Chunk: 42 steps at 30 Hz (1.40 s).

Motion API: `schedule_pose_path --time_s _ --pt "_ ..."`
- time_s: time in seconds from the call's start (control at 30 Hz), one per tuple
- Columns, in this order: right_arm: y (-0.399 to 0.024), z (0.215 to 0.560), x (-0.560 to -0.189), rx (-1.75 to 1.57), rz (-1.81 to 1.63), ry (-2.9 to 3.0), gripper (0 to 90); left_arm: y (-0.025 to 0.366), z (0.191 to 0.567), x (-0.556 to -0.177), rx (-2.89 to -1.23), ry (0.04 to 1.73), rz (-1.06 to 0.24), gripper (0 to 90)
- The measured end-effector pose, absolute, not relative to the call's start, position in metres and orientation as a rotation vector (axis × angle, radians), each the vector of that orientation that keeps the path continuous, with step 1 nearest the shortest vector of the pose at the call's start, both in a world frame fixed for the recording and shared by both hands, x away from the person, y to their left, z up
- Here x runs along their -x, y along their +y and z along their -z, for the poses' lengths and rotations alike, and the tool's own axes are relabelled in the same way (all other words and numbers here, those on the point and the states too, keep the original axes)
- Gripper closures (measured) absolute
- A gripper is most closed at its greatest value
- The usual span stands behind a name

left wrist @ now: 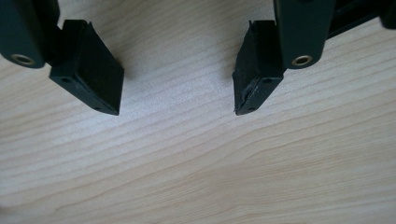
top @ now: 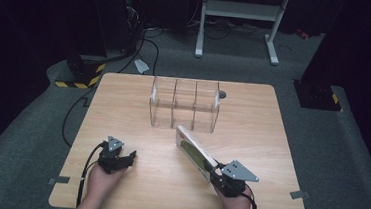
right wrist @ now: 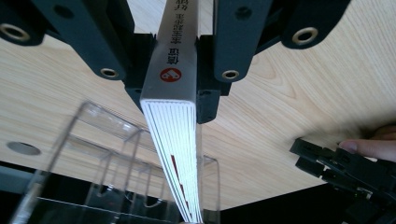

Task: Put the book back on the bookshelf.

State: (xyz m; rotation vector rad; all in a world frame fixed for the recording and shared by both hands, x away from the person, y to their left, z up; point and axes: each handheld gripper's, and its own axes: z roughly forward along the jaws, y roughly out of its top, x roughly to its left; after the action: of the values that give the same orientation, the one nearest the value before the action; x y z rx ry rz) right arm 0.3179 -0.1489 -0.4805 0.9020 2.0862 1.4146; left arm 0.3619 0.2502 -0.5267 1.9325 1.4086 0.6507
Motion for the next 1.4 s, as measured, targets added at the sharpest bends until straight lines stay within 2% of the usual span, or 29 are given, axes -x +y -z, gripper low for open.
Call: schedule_pose_path --time_s 0.33,0.73,1.1,1.4 --pt "-0.172 0.479 -0.316 -0.985 -1.372 2.022 74.1 0.255 0.528 -0.363 -1.925 1.397 -0.634 30.9" --pt "-0.17 0.478 -0.314 -1.046 -1.346 2.014 72.8 0.255 0.528 -0.363 -1.952 1.355 -0.619 30.4" --pt "-0.158 0.473 -0.319 -1.064 -1.314 2.018 63.8 0.255 0.528 -0.362 -1.959 1.351 -0.622 30.8" --pt "-0.158 0.472 -0.321 -1.116 -1.314 2.007 68.0 0.254 0.528 -0.361 -1.957 1.348 -0.615 30.9"
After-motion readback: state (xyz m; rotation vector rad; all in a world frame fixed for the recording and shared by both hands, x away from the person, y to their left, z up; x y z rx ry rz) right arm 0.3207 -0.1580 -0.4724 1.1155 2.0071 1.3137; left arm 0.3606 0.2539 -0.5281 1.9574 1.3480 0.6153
